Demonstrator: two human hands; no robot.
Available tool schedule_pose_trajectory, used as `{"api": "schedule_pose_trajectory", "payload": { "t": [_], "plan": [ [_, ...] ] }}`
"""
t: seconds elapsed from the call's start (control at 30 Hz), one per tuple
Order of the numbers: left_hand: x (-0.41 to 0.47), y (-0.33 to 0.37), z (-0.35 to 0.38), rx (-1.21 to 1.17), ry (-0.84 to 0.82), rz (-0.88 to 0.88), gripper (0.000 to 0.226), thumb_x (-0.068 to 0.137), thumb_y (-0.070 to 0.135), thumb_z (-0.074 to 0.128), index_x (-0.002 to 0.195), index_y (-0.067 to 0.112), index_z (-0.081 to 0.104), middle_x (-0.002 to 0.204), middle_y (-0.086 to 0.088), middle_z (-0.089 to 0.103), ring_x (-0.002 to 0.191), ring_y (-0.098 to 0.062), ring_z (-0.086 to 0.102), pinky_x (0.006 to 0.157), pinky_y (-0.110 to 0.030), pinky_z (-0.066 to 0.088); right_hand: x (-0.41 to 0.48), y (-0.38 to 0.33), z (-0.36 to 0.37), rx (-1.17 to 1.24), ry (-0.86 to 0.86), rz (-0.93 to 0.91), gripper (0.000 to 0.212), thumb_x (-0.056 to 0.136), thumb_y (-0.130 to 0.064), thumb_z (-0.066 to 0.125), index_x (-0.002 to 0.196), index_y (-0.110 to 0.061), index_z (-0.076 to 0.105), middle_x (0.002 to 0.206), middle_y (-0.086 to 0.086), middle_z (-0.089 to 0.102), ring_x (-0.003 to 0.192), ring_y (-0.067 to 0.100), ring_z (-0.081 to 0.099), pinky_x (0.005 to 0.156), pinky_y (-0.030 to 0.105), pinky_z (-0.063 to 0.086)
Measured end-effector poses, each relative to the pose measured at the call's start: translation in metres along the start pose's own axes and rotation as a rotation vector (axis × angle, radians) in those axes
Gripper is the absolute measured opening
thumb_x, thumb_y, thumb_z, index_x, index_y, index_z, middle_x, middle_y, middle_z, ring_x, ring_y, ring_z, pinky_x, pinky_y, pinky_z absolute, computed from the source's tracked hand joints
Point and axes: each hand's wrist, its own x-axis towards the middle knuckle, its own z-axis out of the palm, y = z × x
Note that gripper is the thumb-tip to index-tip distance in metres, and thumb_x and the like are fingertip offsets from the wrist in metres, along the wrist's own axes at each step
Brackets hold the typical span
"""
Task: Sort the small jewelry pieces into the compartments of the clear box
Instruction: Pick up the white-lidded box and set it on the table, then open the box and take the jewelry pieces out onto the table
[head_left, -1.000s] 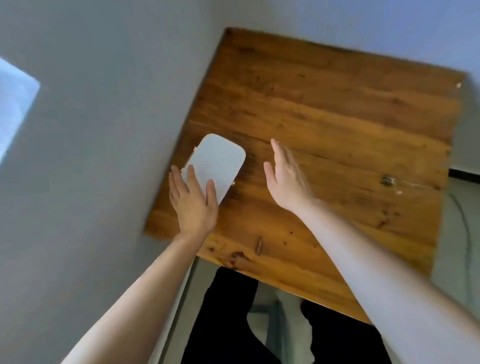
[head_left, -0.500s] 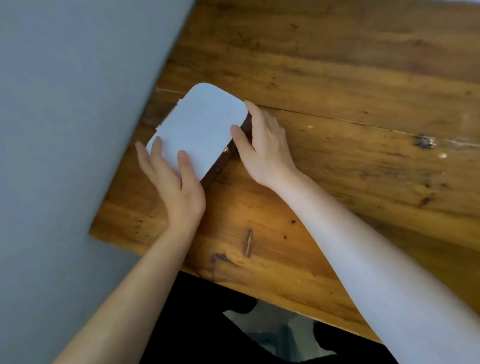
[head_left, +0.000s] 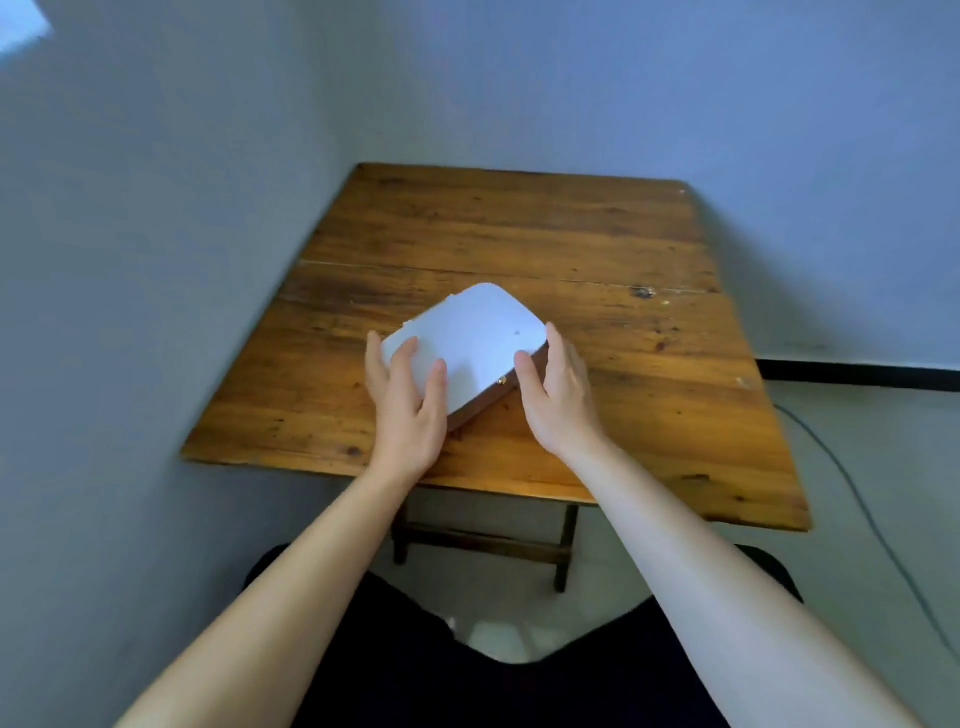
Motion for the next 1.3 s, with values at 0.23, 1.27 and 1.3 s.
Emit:
{"api": "schedule_pose_trajectory", "payload": {
  "t": [0.23, 1.27, 1.3],
  "plan": [
    [-0.021, -0.009, -0.009, 0.096, -0.168, -0.073, 0.086, 0.083, 0.078, 0.044, 0.152, 0.029, 0.028, 0.164, 0.007, -0.011, 0.151, -0.021, -0.006, 0.118, -0.047, 0.011, -0.025, 0.012, 0.004, -0.007, -0.031, 0.072, 0.068, 0.103, -0.054, 0.031, 0.159, -0.020, 0.012, 0.165, 0.003, 0.022, 0.150, 0.024, 0.021, 0.115, 0.039, 0.024],
    [0.067, -0.023, -0.044, 0.019, 0.155, -0.248, 0.026, 0.100, 0.033, 0.052, 0.119, 0.016, 0.059, 0.104, 0.005, 0.063, 0.091, -0.015, 0.060, 0.061, -0.021, 0.045, -0.029, 0.031, 0.008, -0.001, -0.009, -0.067, 0.061, 0.097, -0.067, 0.029, 0.151, -0.040, 0.034, 0.161, 0.001, 0.032, 0.147, 0.024, 0.029, 0.107, 0.036, 0.031],
    [0.071, -0.027, -0.042, -0.018, 0.161, -0.313, 0.026, 0.099, 0.029, 0.054, 0.119, 0.014, 0.060, 0.105, 0.004, 0.064, 0.089, -0.015, 0.061, 0.060, -0.022, 0.044, -0.029, 0.031, 0.009, -0.009, -0.007, -0.066, 0.061, 0.096, -0.067, 0.029, 0.151, -0.040, 0.034, 0.161, 0.001, 0.033, 0.147, 0.024, 0.029, 0.107, 0.035, 0.031]
  ]
}}
